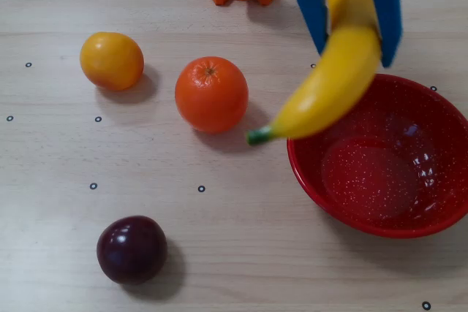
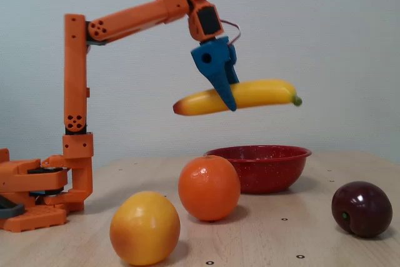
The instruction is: Put banana in the red bowl.
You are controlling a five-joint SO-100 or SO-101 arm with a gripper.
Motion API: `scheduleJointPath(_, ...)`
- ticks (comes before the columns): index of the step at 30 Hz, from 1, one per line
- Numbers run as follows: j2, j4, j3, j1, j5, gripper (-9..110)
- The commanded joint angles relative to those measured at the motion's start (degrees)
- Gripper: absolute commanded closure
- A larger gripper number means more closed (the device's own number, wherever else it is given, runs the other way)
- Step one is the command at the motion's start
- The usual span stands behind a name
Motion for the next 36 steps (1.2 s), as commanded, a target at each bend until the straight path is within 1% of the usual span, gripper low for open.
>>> scheduleJointPath(1, 2.3, 0.1, -7.6, -1.8, 0.4, 102)
scheduleJointPath(13, -6.2, 0.2, -11.8, -7.0, -0.3, 102)
scheduleJointPath(26, -17.1, -1.9, -17.4, -7.7, -3.1, 102)
scheduleJointPath(36, -19.3, -3.1, -17.1, -7.6, -8.0, 102)
